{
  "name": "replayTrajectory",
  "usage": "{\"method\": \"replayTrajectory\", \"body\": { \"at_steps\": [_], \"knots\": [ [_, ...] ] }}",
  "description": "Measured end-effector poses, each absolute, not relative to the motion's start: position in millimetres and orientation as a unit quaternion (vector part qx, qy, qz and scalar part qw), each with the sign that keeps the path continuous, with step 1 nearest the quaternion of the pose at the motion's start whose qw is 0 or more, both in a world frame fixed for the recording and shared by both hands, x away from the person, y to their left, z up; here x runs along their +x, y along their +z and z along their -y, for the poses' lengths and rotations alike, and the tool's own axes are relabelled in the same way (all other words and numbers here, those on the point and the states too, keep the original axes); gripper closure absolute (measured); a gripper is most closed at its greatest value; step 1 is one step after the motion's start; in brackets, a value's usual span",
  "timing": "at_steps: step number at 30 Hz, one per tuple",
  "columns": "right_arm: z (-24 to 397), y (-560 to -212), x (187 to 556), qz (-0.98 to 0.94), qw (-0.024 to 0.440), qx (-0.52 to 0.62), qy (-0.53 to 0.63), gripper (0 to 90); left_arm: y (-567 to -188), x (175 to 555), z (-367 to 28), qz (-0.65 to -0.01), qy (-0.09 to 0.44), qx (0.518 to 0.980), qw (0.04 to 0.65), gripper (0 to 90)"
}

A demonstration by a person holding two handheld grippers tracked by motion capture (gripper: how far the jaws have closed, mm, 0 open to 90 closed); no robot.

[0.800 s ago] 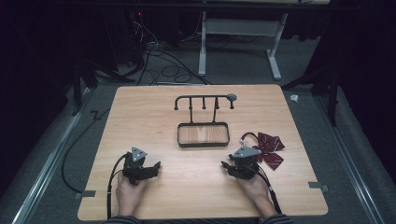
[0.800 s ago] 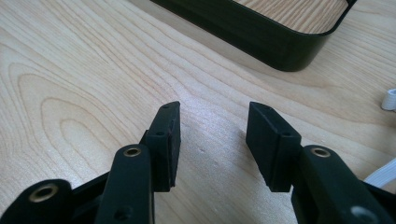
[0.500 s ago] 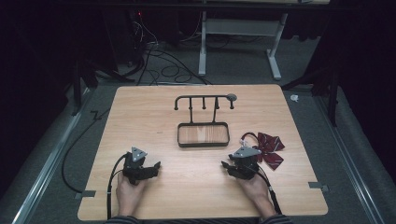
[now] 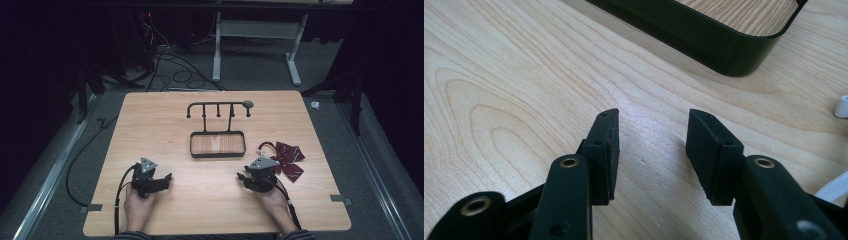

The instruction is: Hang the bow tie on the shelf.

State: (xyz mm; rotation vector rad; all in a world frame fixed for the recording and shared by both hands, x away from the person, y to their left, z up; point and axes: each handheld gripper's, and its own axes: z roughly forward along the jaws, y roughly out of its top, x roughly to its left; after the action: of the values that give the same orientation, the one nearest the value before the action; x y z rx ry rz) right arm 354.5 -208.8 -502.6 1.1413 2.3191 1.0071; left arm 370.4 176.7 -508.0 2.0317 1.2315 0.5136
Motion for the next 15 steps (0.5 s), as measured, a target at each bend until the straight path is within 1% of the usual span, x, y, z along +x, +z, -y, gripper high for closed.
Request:
{"method": "replayTrajectory", "body": {
  "at_steps": [4, 9, 15],
  "knots": [
    [207.7, -502.6, 353.7, -0.819, 0.183, 0.41, 0.357, 58.2, -507.9, 370.4, -176.8, -0.475, 0.198, 0.784, 0.348, 20.0],
    [208.2, -500.8, 353.5, -0.817, 0.18, 0.416, 0.357, 60.6, -507.9, 370.4, -176.8, -0.475, 0.198, 0.784, 0.347, 20.0],
    [212.7, -488.9, 345.8, -0.808, 0.186, 0.414, 0.376, 63.1, -507.8, 370.1, -177.1, -0.474, 0.197, 0.785, 0.347, 20.0]
  ]
}}
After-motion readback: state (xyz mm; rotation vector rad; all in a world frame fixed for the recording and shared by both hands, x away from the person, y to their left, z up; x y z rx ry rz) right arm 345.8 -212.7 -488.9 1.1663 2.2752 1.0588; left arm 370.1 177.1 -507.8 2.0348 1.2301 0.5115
